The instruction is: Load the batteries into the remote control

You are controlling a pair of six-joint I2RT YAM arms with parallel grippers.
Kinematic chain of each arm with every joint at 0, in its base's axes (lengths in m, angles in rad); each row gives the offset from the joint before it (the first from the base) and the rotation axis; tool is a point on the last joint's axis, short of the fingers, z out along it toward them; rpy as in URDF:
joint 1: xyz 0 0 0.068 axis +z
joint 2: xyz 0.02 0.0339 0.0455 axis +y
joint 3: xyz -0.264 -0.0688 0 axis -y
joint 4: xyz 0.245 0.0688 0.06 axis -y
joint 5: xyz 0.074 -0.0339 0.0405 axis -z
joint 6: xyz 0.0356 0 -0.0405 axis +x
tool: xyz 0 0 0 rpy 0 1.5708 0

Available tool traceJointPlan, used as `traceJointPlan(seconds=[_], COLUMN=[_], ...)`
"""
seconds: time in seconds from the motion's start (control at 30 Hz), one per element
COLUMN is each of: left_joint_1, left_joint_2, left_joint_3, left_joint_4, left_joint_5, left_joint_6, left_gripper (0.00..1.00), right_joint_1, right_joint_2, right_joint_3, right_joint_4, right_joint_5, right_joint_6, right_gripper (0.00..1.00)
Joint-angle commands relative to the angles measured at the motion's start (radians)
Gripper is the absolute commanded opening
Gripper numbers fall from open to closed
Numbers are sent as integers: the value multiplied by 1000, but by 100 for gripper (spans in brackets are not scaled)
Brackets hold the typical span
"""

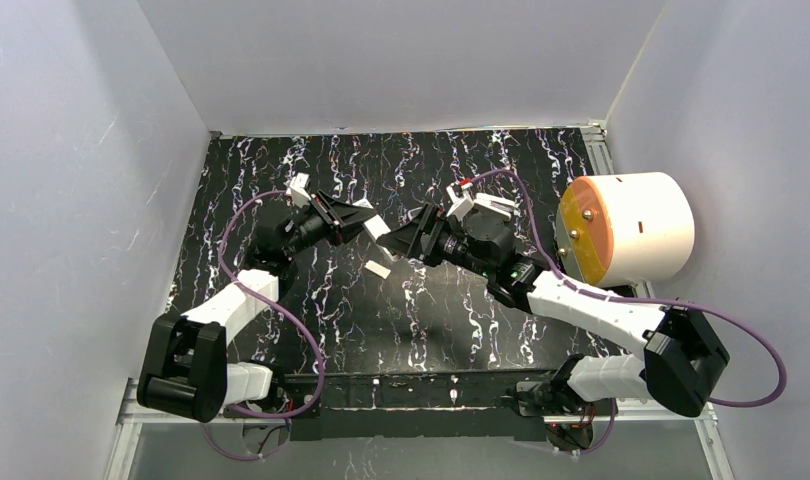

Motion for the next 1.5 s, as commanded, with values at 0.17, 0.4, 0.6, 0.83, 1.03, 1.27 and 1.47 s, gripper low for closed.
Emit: traceJointPlan(seconds=[0.17, 0.4, 0.6, 0.83, 1.03, 1.27, 1.47], left_joint_1=[9, 9, 9, 9, 9, 9, 9], left_joint_2=[-35, -21, -18, -19, -30, -32, -53], left_joint_3=[27, 14, -6, -27, -48, -56, -54], left_joint_4=[150, 220, 244, 271, 271, 272, 272], left_joint_5=[-48, -47, -48, -66, -83, -78, -67], left_joint_6=[-163, -214, -230, -282, -328, -336, -269], left_gripper=[0, 0, 0, 0, 0, 0, 0], right_joint_1=[-8, -12, -13, -13, -13, -13, -14], right_joint_2=[-46, -74, -61, -39, -19, 11, 16], right_joint_3=[-97, -160, -178, -184, -184, -171, -151], right_joint_4=[340, 464, 525, 578, 612, 617, 578], right_joint_5=[-7, 38, 43, 46, 34, 24, 22], right_joint_6=[162, 221, 258, 279, 289, 306, 302], right_gripper=[87, 75, 72, 59, 52, 45, 45])
